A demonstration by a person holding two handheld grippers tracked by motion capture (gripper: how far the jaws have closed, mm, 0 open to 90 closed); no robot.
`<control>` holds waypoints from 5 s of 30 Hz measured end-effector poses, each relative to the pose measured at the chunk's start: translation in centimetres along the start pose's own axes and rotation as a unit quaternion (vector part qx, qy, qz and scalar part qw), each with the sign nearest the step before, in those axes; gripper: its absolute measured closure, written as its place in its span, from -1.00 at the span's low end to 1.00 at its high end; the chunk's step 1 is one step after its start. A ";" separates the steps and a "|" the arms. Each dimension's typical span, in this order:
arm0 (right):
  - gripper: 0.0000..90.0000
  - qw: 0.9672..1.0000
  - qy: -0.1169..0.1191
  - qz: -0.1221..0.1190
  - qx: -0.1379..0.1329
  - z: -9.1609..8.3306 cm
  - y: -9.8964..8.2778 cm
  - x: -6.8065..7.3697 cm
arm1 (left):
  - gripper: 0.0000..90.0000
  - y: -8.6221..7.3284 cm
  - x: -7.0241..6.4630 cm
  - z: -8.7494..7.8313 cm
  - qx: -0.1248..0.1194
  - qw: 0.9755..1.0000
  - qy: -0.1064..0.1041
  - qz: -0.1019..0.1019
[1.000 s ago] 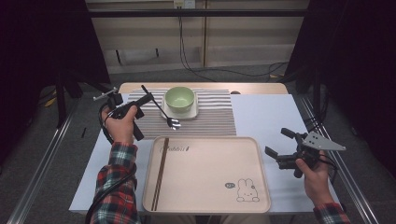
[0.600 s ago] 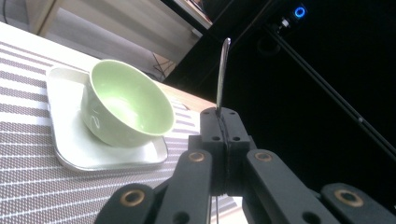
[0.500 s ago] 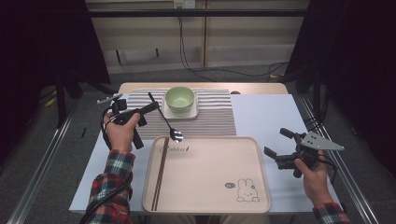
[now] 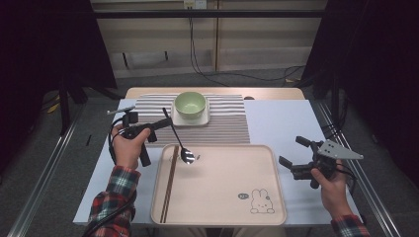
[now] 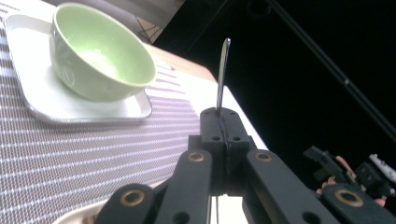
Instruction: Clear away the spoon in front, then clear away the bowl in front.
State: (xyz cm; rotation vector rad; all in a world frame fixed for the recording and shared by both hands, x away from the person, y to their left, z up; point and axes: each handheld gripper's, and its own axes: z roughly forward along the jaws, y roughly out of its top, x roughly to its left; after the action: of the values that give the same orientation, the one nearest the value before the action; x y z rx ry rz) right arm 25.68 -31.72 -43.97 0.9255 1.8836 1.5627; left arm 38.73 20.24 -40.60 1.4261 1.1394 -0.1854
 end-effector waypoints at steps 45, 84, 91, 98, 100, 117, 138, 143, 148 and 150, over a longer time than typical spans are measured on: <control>-0.98 1.000 0.003 -0.002 0.004 0.2 -0.1 0.0 | 1.00 -4.1 1.1 1.4 0.152 0.988 -0.036 0.013; -0.98 1.000 0.007 -0.004 0.005 0.3 0.0 0.1 | 0.80 -7.7 2.0 2.9 0.193 0.979 -0.011 0.070; -0.98 1.000 0.008 -0.003 0.005 0.3 0.0 0.1 | 0.68 -7.8 2.2 3.0 0.189 0.979 0.007 0.081; -0.98 1.000 0.009 -0.006 0.003 0.3 0.0 0.1 | 0.58 -7.8 2.3 3.1 0.184 0.979 0.017 0.088; -0.98 1.000 0.009 -0.007 0.003 0.3 0.0 0.1 | 0.51 -7.8 2.3 3.1 0.181 0.979 0.019 0.090; -0.98 1.000 0.005 -0.007 0.003 0.2 0.1 0.1 | -0.11 -6.4 2.0 2.5 0.136 0.986 0.042 0.086; -0.98 1.000 0.007 -0.008 0.007 0.4 0.0 0.1 | -0.75 -4.1 1.5 3.7 0.087 0.987 0.097 0.094; -0.98 1.000 0.007 -0.008 0.009 0.4 0.0 0.1 | -0.77 -3.4 1.6 3.8 0.070 0.986 0.114 0.095; -0.98 1.000 0.006 -0.009 0.010 0.4 0.0 0.1 | -0.77 -2.9 2.0 4.0 0.062 0.985 0.129 0.093; -0.98 1.000 0.006 -0.010 0.008 0.4 0.0 0.1 | -0.77 -2.7 2.2 4.2 0.057 0.985 0.135 0.091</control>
State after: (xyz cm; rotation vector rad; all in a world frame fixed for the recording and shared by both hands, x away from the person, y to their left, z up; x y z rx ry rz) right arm 25.92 -31.43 -44.05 0.9046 1.9109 1.5464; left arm 40.02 17.24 -44.95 1.6852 1.2232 0.0767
